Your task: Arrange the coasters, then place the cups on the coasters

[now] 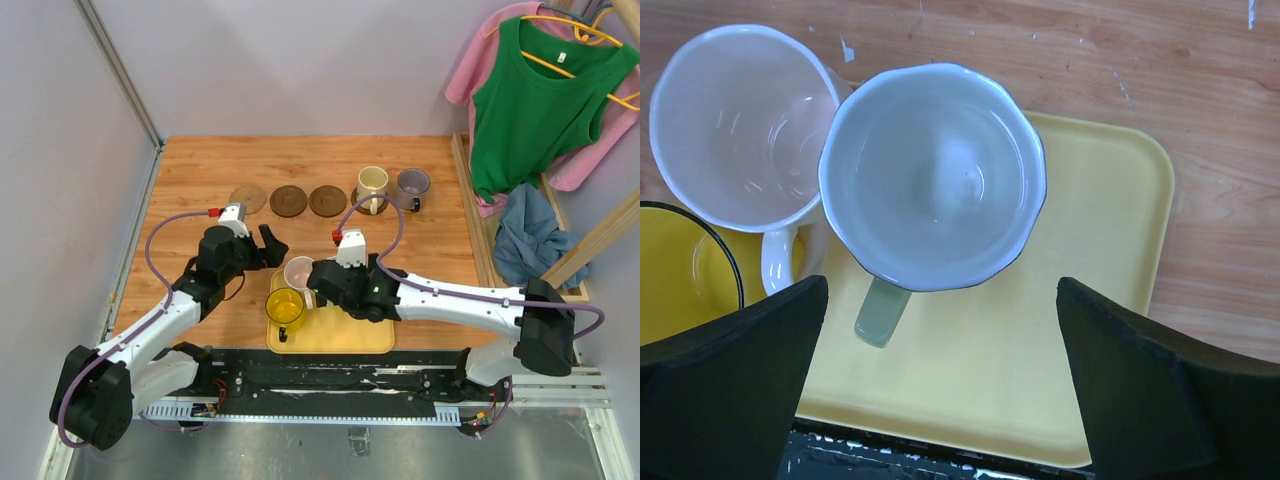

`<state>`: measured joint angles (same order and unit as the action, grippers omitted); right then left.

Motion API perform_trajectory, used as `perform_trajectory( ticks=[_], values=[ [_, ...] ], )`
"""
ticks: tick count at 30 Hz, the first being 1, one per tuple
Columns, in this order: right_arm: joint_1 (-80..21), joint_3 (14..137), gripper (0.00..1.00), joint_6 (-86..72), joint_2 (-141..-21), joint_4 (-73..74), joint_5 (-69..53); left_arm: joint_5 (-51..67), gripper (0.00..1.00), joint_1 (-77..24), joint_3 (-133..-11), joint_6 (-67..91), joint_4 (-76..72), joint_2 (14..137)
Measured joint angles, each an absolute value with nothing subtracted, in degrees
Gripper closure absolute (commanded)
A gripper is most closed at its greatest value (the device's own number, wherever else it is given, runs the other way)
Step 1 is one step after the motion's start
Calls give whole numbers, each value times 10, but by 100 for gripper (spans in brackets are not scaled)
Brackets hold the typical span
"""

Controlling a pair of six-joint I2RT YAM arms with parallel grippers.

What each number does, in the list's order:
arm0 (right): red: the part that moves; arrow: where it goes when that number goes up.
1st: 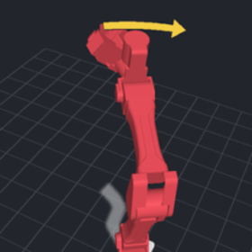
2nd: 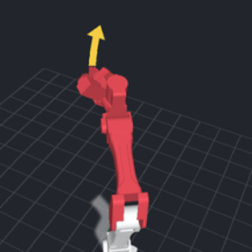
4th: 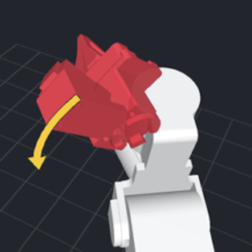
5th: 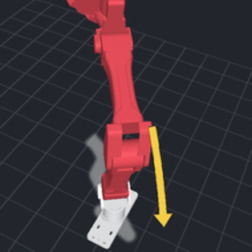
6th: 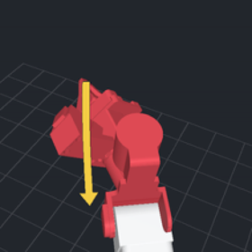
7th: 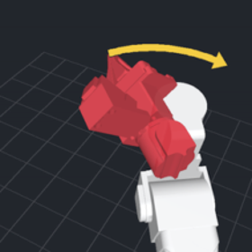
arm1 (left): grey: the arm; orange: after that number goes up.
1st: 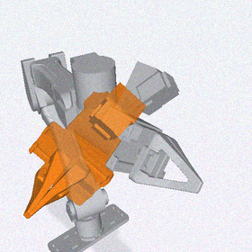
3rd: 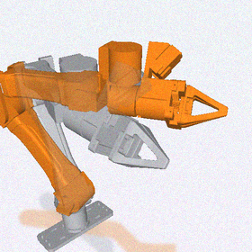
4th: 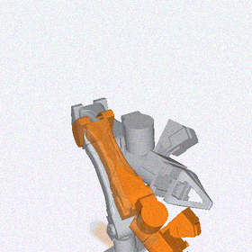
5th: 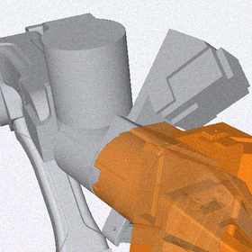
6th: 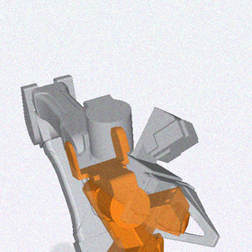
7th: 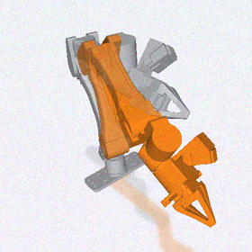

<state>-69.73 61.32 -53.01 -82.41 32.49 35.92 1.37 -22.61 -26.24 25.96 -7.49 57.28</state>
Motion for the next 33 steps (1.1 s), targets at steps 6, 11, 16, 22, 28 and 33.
perform_trajectory(
  ticks=[6,11,16,22,28,33],
  values=[
    [-701,613,2,-544,-850,335,349,14,0,-226,-262,260,-75,561],
    [-704,613,2,-564,-861,363,348,15,0,-226,-254,261,-76,556],
    [-705,595,2,-584,-852,383,350,16,0,-226,-248,264,-76,556],
    [-705,563,2,-593,-823,408,349,17,0,-226,-246,269,-76,555],
    [-705,562,1,-580,-813,409,336,16,0,-226,-245,273,-76,555],
    [-706,579,11,-549,-824,401,321,16,0,-226,-244,273,-76,553]
  ],
)
